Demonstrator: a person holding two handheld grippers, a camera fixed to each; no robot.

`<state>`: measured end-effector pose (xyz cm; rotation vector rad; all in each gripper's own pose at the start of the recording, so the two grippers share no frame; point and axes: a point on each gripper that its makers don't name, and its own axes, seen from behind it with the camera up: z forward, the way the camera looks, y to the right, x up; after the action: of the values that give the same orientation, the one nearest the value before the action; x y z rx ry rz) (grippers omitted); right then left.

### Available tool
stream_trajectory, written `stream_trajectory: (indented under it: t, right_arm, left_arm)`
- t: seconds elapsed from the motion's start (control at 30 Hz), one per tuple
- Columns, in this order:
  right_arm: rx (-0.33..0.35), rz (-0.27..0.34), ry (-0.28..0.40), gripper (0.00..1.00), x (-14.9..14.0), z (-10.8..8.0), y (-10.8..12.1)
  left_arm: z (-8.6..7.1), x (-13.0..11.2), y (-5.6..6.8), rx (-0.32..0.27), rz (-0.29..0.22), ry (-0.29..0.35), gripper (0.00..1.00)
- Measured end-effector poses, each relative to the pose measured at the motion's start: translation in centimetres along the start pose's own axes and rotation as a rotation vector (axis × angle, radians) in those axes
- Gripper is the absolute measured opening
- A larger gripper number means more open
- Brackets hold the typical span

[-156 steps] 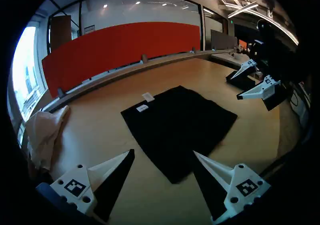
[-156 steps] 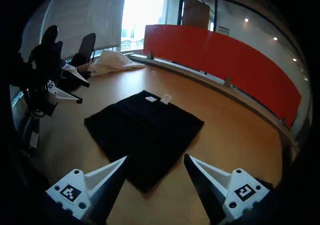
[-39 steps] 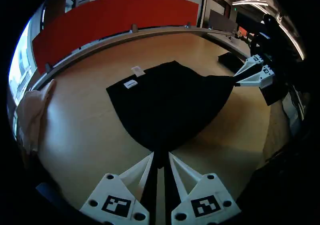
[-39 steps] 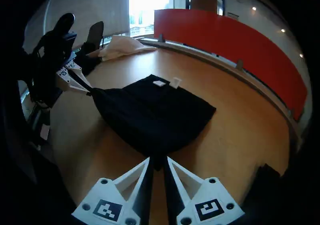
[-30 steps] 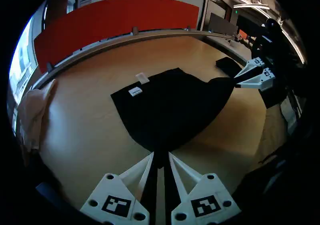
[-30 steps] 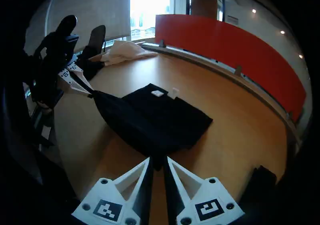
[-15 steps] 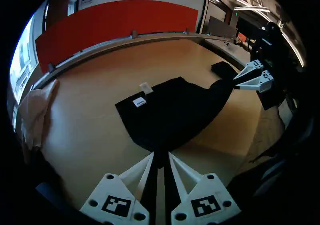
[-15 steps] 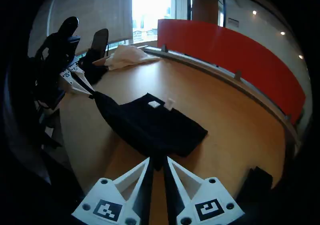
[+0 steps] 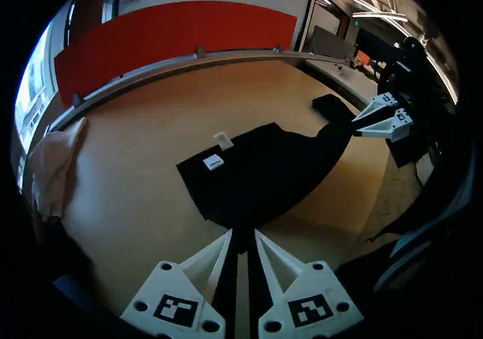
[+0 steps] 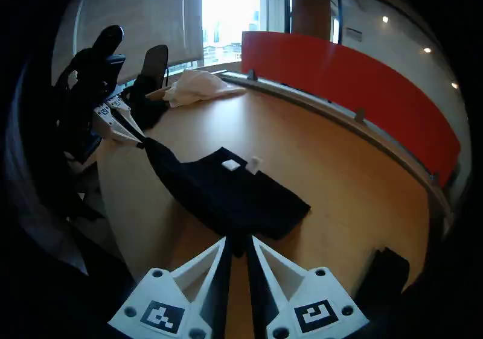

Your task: Fold towel

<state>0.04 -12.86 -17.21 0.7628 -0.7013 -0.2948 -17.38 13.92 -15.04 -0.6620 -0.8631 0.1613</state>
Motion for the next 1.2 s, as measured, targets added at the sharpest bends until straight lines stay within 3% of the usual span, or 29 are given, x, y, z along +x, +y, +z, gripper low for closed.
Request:
stream_trajectory:
  t: [0.23, 0.43, 0.97, 1.2]
  right_arm:
    - [0.0, -0.001, -0.005, 0.16, -0.3, 0.3, 0.1]
    - [-0.005, -0.009, -0.01, 0.16, 0.0, 1.0, 0.9]
    - [-0.038, -0.013, -0.041, 0.16, 0.5, 5.4, 5.4]
    - [-0.038, -0.016, -0.055, 0.16, 0.4, 6.5, 6.4]
  left_arm:
    - [0.1, 0.1, 0.1, 0.003, -0.004, -0.001, 0.1]
    - [0.9, 0.5, -0.6, 0.013, -0.013, -0.002, 0.1]
    - [5.8, 2.7, -4.0, 0.06, -0.039, -0.039, 0.1]
    - [7.4, 3.2, -4.9, 0.067, -0.036, -0.059, 0.1]
